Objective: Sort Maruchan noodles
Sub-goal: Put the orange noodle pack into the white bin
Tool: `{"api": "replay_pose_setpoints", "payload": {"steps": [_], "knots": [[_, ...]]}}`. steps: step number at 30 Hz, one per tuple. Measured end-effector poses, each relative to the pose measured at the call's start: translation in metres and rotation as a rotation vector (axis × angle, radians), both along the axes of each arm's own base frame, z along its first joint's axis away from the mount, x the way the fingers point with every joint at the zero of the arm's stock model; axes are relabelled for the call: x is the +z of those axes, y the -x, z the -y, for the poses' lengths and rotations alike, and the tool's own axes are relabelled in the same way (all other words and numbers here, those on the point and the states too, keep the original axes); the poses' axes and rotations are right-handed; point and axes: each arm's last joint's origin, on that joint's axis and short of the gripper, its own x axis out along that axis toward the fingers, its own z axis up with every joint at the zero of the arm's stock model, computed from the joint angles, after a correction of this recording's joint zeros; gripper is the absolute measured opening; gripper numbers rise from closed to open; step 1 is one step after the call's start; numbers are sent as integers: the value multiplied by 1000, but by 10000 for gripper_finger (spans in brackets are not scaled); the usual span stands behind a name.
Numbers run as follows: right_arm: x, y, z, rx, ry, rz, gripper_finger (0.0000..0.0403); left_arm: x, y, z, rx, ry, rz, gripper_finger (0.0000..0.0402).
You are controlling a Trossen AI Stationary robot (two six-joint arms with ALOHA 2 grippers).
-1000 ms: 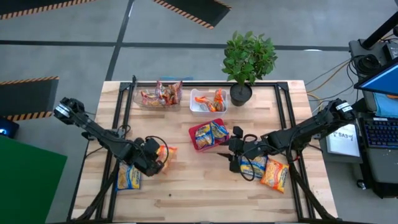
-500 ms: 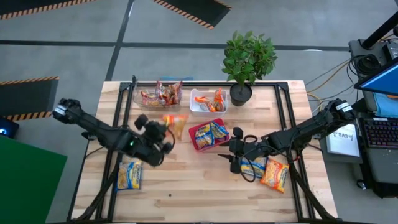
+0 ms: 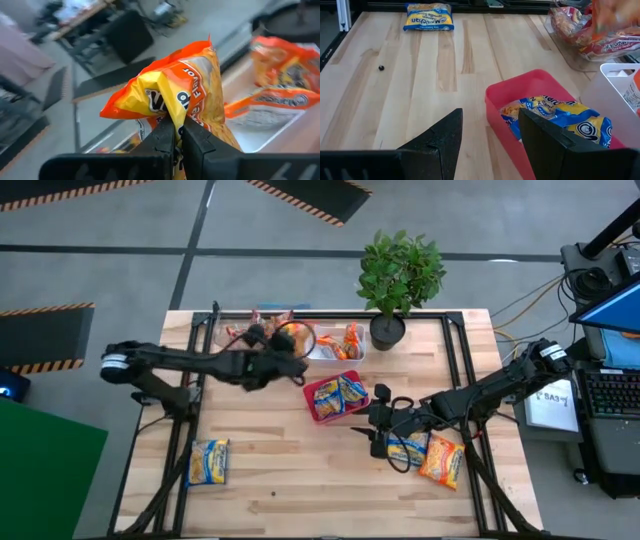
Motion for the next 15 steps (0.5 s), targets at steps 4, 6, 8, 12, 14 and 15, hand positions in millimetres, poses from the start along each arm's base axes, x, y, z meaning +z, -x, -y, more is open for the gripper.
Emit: {"api": "replay_pose_setpoints", "payload": {"steps": [4,6,8,12,14,15], "knots": [[0,0,0,0,0,0,180,-18,-22,-25,-60,45,-21,0],[0,0,0,0,0,0,180,-28,-27,-36,-44,56,-32,0],[0,0,0,-1,-1,0,180,-37,-31,-44,-20,59,-50,0],[0,0,0,-4,2,1,180,-50,-39,-52,-2,61,-55,0],[0,0,1,-17,9,3,180,-51,-45,-54,1,62,-58,0],[0,0,1,-24,14,3,180,-50,-48,-54,2,62,-61,0]]}}
